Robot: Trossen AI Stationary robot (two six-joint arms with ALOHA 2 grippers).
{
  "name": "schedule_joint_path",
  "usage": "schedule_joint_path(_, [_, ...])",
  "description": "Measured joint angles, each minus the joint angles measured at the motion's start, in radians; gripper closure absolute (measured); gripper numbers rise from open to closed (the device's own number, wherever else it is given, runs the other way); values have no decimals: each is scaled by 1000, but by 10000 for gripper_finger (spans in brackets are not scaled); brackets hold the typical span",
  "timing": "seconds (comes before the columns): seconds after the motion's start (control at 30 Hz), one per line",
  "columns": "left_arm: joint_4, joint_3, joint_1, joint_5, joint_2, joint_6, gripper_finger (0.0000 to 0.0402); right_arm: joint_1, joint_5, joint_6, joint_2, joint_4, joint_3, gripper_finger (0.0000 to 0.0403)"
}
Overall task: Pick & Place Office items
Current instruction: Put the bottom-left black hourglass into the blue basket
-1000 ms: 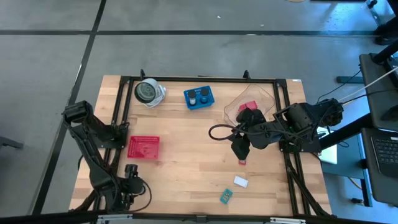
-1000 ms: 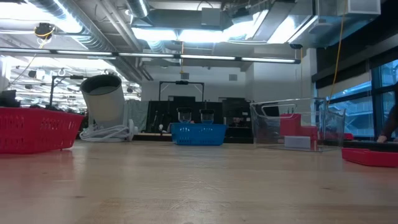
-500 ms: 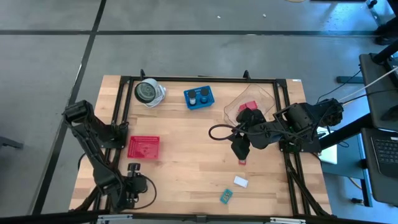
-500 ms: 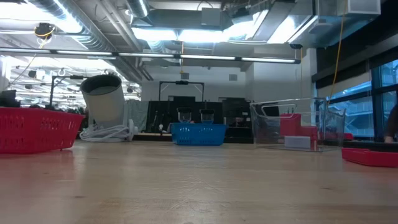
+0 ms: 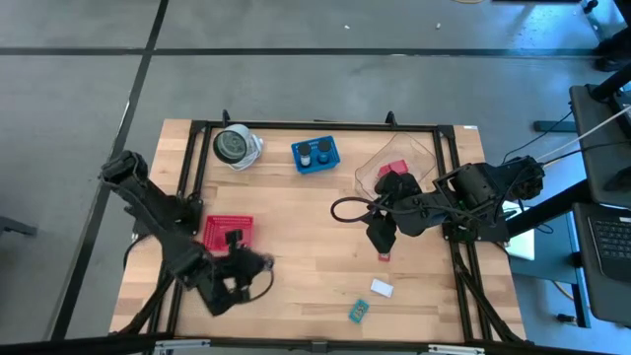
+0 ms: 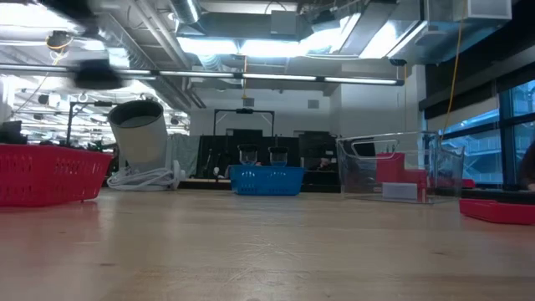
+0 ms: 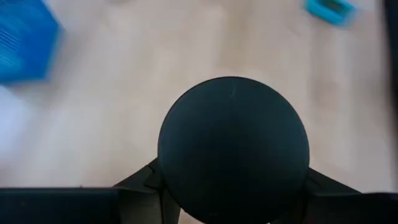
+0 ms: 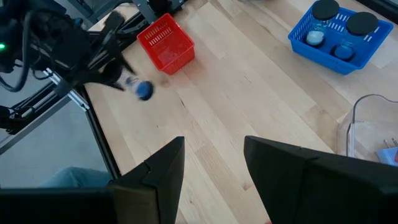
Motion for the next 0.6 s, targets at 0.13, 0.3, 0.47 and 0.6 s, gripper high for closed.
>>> schedule_joint_path(0.13, [2,28,128,-145,-2,134,239,0,0,0,0,0,0,232])
schedule_joint_path(0.3, [70,45,316,-276,-3,269,238,0,0,0,0,0,0,232])
schedule_joint_path(0.47, [212,31,511,-245,-3,418,238,0,0,0,0,0,0,232])
schedule_joint_path(0.6, [386,-13,663,-134,-3,527,238,0,0,0,0,0,0,232])
